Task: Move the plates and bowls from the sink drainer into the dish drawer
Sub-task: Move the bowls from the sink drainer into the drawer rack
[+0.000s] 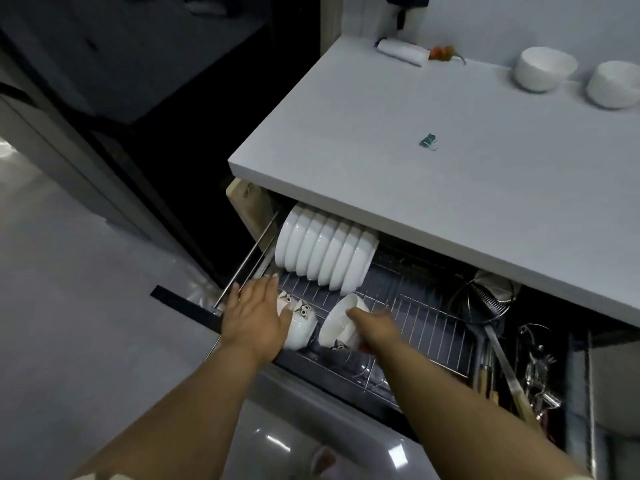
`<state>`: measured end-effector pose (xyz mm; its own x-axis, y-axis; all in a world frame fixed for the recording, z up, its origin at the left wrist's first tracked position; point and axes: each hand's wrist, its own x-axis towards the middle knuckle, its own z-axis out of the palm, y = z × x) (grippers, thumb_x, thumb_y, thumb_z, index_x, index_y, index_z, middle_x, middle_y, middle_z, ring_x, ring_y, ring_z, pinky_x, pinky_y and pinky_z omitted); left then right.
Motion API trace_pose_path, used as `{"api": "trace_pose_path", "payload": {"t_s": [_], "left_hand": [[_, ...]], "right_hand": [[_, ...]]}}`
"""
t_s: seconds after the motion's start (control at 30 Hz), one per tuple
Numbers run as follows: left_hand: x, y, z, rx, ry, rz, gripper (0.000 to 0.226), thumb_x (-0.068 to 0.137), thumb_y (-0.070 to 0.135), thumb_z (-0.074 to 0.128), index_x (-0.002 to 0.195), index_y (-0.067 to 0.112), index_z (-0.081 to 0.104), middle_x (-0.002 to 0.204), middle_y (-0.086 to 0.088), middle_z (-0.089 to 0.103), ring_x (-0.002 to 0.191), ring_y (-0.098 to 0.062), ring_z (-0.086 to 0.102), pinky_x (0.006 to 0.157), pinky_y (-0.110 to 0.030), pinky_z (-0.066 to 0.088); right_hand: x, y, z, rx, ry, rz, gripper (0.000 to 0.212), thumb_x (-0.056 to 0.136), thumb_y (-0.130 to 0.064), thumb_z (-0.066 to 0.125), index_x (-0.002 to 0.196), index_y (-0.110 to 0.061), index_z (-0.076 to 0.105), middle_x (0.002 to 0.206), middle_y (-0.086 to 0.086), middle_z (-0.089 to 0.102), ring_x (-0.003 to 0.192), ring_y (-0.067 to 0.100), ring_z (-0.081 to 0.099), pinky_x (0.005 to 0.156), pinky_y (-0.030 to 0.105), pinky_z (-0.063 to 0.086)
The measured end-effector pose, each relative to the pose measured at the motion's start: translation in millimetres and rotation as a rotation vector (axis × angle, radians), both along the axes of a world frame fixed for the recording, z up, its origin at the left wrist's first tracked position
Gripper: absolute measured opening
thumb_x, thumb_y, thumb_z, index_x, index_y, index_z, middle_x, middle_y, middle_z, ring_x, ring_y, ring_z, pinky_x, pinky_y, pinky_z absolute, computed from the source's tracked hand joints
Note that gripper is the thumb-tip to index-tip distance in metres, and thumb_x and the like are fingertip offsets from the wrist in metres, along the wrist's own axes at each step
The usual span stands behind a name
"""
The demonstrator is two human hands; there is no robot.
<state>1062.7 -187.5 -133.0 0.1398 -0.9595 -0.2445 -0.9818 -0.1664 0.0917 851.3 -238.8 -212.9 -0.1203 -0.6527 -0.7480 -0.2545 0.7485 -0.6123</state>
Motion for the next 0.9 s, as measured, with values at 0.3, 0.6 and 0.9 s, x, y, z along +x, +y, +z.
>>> {"api": "trace_pose_path", "payload": {"t_s": [0.3, 0.6, 0.9], "left_hand": [[7.9, -4.9, -0.2, 0.015, 0.023, -0.152, 0.086, 0.079, 0.063, -0.005, 0.152, 0.02, 0.009, 0.159, 0.001, 0.018, 0.147, -0.016, 0.012, 0.121, -0.041, 0.004], [10.0, -6.5, -5.3, 0.041, 0.069, -0.159, 0.082, 0.081, 0.062, 0.006, 0.152, 0.02, 0.015, 0.155, 0.001, 0.03, 0.142, -0.015, 0.025, 0.116, -0.036, 0.018], [11.4, -6.6, -8.6, 0.022, 0.073, -0.176, 0.084, 0.078, 0.062, 0.003, 0.15, 0.022, 0.019, 0.147, 0.004, 0.041, 0.133, -0.014, 0.038, 0.103, -0.032, 0.037]], "right_hand": [[44.2, 0.2, 3.1, 0.17, 0.13, 0.064, 0.069, 0.069, -0.033, 0.08, 0.117, -0.007, 0.037, 0.113, 0.016, 0.056, 0.098, 0.036, 0.064, 0.079, 0.054, 0.057], [70.9, -11.0, -9.7, 0.157, 0.256, 0.191, 0.075, 0.073, -0.042, 0.071, 0.129, -0.006, 0.037, 0.119, 0.016, 0.061, 0.097, 0.033, 0.065, 0.077, 0.045, 0.059], [80.6, -5.7, -26.2, 0.122, 0.381, 0.305, 0.075, 0.075, -0.042, 0.069, 0.132, -0.006, 0.036, 0.125, 0.013, 0.06, 0.114, 0.03, 0.058, 0.087, 0.03, 0.049]]}}
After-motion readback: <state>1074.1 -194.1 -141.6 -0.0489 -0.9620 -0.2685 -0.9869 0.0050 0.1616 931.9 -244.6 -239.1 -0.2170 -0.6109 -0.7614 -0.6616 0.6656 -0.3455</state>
